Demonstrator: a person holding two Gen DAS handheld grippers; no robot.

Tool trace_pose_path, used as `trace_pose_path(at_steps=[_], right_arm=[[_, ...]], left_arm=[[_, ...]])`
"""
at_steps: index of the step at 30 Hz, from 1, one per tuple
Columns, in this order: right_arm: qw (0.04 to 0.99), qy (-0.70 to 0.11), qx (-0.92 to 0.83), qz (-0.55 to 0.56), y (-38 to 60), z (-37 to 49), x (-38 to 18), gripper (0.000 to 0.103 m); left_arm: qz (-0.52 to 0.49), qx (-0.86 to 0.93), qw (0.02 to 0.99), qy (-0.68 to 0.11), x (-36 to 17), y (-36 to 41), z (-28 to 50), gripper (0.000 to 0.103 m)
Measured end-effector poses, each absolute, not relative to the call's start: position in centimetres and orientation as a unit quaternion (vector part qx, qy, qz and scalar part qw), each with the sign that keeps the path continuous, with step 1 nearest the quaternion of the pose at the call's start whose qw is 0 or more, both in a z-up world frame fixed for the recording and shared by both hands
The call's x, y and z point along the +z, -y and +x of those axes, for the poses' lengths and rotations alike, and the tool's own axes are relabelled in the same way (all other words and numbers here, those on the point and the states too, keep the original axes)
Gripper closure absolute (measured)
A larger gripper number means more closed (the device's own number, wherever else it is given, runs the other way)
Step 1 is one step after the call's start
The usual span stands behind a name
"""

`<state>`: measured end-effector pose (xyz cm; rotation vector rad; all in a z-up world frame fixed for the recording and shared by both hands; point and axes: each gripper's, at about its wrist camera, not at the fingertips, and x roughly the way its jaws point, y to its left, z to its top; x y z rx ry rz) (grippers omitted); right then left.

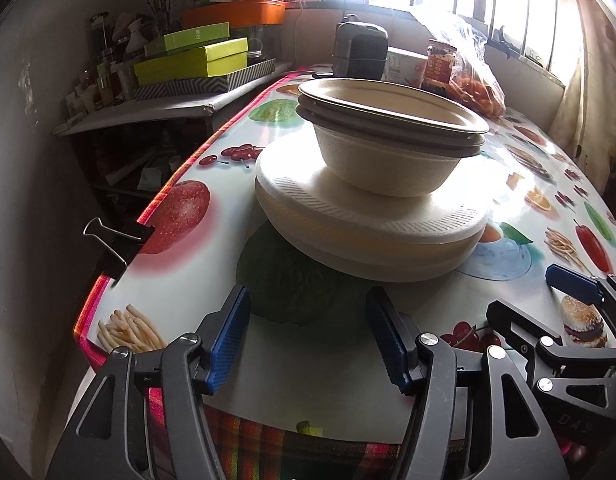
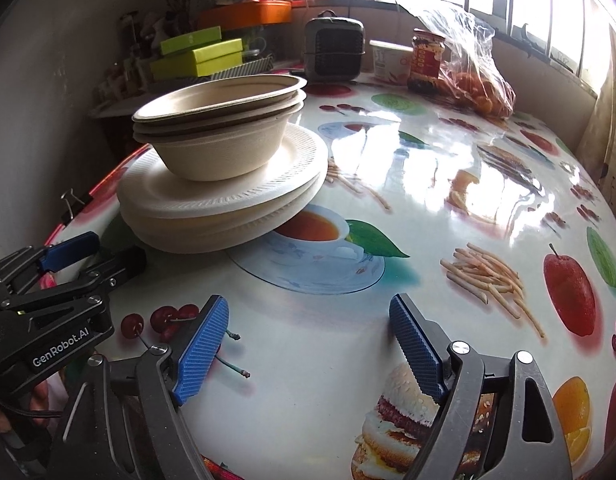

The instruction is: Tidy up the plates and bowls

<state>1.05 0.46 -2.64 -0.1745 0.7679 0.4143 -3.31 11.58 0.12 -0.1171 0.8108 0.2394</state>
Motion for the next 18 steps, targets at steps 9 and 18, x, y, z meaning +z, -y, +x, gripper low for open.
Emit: trace_pose_path(at_steps=[9,18], right_arm=[[0.908,-0.368,0.185,-0.082,-0.06,0.88,-2.72,0.017],[0.909,-0.366,0.18,-0.08,-0.01,0.79,-2.85,0.012]], left_arm=[[-0.056,0.117,0.911,-0.392,0.08,-11.43,-3.23,0.041],[-0.055,0.117,0.911,-0.392,0.04,-11.41,-3.2,0.041]])
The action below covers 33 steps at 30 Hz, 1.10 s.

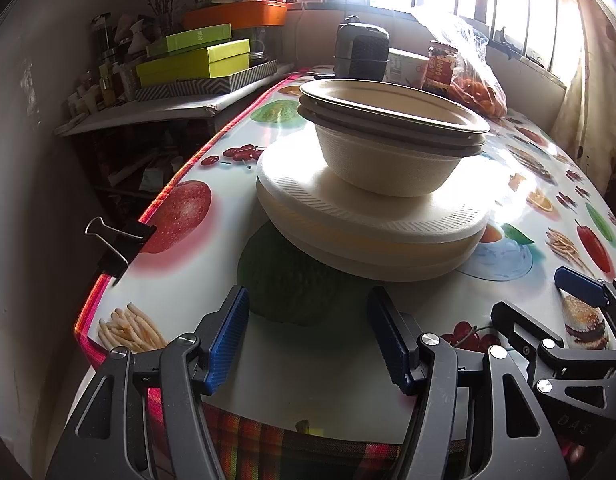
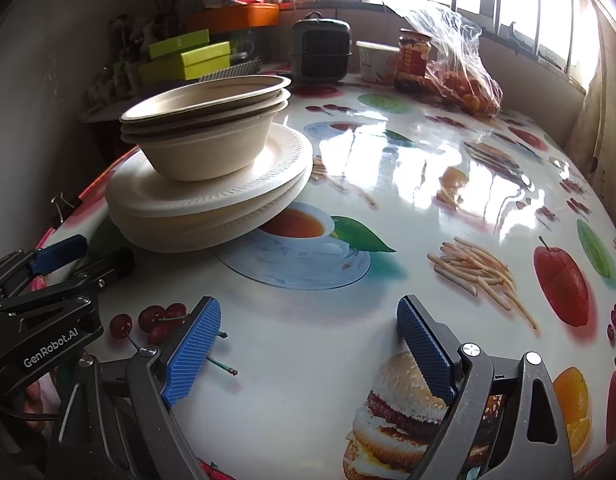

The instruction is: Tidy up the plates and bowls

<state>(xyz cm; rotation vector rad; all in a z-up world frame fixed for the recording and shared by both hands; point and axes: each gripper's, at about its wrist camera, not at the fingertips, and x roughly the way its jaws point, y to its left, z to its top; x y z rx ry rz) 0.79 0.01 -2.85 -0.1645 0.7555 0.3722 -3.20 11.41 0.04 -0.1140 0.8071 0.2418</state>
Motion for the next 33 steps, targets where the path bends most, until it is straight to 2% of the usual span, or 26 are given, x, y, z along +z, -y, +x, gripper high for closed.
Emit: trace_pose_path(at_steps=[33], right_arm=[[0.91,-0.365,0.18,-0.08,0.11,0.74,-2.84,0.011]], left_arm=[[-0.055,0.117,0.911,-0.391,0.0,-11.42,-3.21,0.04]])
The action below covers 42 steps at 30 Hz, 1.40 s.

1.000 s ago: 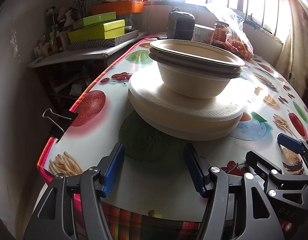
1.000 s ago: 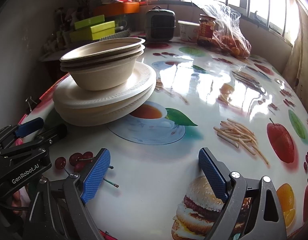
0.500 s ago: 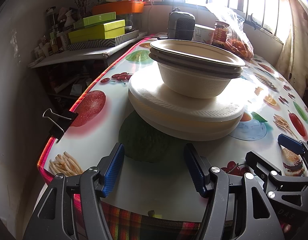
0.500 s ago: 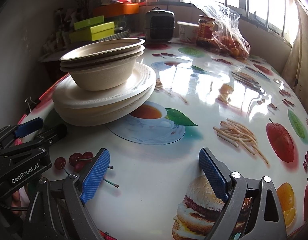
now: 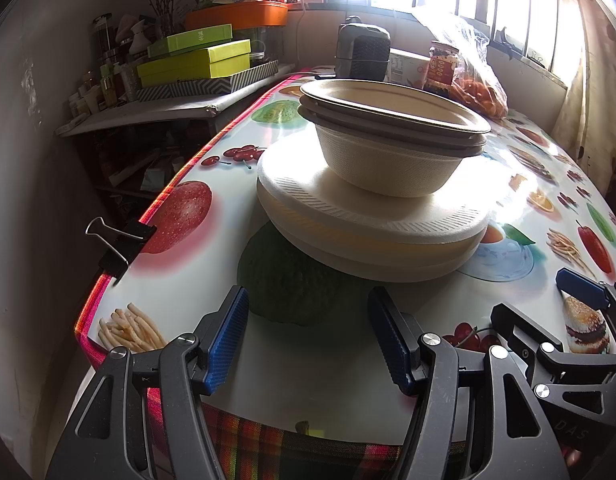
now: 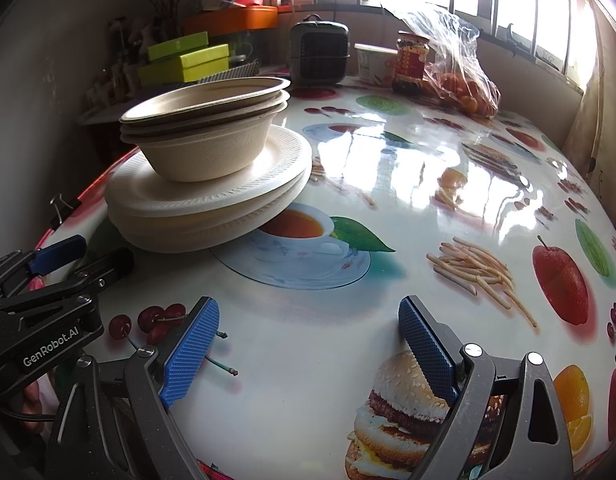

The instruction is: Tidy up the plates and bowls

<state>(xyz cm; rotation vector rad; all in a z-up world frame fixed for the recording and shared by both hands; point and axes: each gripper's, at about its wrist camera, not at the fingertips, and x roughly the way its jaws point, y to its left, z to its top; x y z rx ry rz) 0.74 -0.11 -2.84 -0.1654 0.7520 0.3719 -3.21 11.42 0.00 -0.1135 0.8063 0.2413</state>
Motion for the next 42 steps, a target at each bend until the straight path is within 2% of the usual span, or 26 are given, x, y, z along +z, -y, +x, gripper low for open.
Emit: trace_pose_path(at_steps=[42], right_arm=[[0.91,-0.364,0.18,-0.081,0.11,0.7,-2.91,0.01]], left_arm=[[-0.055,0.117,0.912,-0.39,-0.02,-11.38,-3.01,0.038]])
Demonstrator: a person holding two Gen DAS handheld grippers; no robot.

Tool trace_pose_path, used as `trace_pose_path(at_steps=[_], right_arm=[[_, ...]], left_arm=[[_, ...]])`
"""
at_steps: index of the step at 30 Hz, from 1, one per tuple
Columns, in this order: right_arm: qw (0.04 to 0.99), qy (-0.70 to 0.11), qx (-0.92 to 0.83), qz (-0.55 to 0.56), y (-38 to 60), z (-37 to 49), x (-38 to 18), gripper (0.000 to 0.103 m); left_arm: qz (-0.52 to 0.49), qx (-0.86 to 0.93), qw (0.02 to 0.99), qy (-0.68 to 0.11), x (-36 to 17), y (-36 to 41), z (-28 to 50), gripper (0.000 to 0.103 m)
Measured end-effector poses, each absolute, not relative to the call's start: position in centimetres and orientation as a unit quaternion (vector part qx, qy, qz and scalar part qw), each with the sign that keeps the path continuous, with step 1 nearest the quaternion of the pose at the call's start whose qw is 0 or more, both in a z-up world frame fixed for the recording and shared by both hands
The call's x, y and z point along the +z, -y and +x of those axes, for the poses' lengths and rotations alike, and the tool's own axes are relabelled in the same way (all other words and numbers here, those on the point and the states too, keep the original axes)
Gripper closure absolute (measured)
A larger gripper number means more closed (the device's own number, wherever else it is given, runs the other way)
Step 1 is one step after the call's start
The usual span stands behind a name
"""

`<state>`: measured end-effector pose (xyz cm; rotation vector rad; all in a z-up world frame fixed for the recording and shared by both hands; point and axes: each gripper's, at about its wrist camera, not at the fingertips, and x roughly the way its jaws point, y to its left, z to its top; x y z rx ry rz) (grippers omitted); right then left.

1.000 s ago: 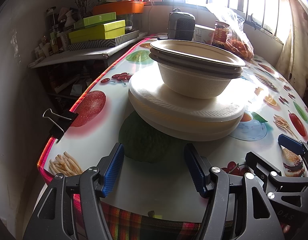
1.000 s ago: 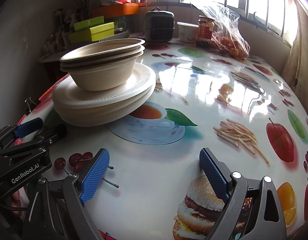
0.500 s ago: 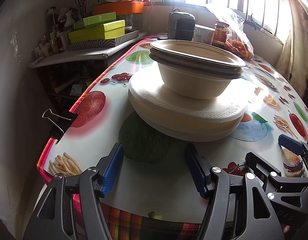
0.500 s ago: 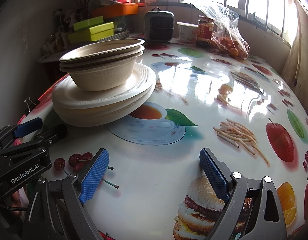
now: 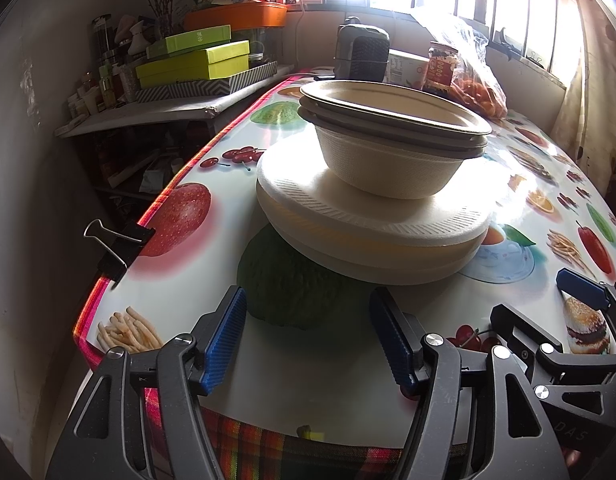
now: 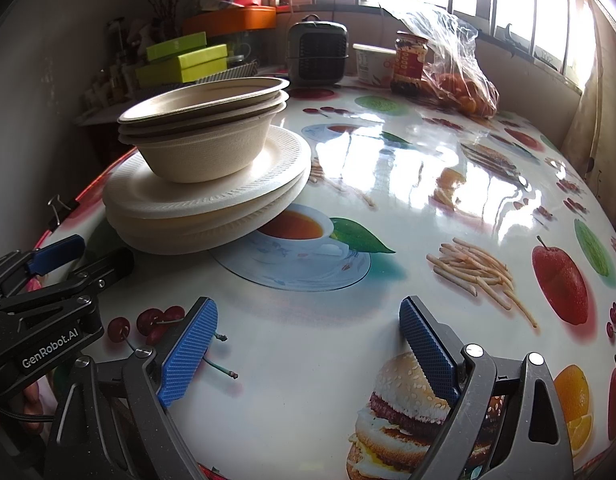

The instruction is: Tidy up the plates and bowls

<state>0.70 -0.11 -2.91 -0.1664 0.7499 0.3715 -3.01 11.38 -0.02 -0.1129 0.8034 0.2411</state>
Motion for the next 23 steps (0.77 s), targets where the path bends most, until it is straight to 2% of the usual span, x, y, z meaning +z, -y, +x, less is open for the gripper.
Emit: trace_pose_path(at_steps=[23], right_arm=[[0.91,-0.363,0.18,-0.081,0.12,0.68,-2.94,0.009]], left_arm=[[-0.055,0.117,0.913,-0.388,0.05,-11.52,-2.85,0.038]])
